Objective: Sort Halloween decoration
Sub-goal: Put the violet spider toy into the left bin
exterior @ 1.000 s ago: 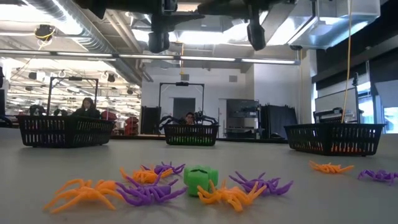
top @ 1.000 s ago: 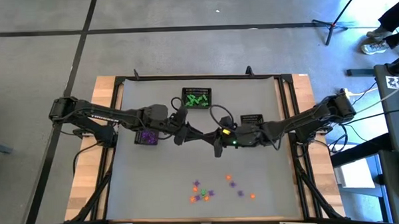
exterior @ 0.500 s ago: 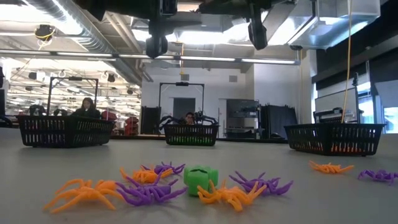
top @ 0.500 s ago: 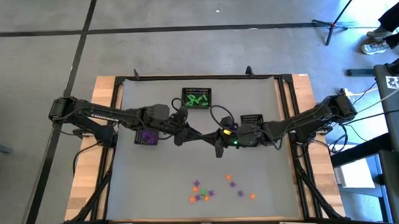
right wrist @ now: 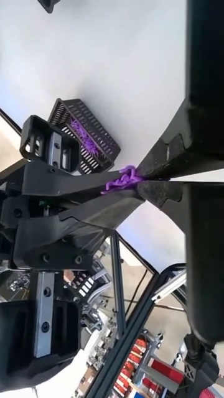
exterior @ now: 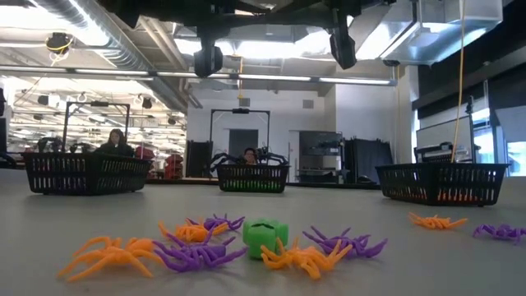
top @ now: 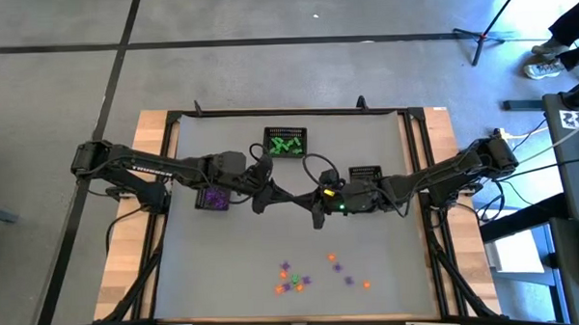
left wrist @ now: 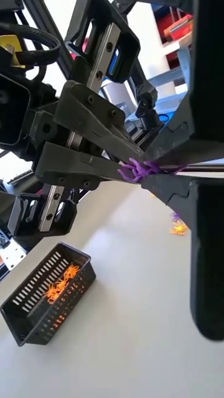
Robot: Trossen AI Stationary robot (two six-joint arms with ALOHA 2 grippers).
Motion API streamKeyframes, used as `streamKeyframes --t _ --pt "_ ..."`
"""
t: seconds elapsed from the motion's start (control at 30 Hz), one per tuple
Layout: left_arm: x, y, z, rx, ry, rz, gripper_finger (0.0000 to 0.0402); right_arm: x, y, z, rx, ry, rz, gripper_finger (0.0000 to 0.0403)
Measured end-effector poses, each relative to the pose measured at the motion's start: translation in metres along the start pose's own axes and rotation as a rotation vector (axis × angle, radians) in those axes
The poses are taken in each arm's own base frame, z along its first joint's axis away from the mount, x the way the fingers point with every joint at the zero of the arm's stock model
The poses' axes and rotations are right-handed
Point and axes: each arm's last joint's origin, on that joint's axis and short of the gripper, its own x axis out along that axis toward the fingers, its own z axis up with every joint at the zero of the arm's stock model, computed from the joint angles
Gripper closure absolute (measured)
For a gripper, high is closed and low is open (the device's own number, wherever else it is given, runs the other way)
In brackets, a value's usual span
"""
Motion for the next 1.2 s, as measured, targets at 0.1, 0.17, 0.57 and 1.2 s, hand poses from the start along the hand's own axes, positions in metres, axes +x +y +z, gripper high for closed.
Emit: streamKeyframes --t 0.1,0.17,0.57,1.2 --pt "0.0 0.0 0.0 0.0 0.003 -0.003 0.0397 0.0 0.0 0.0 -0.003 0.006 0.002 0.0393" --pt "0.0 0.0 0.0 0.0 0.005 -0.003 0.0399 0.0 0.0 0.0 -0.008 0.007 0.001 0.0383" --pt "-0.001 -0.003 0.001 0.025 0.002 -0.025 0.0401 -0.008 0.001 0.005 -0.057 0.005 0.007 0.0209" --pt "-0.121 0.035 -0.02 -0.077 0.328 0.811 0.0401 -0.045 0.003 0.047 -0.065 -0.089 0.016 0.0148"
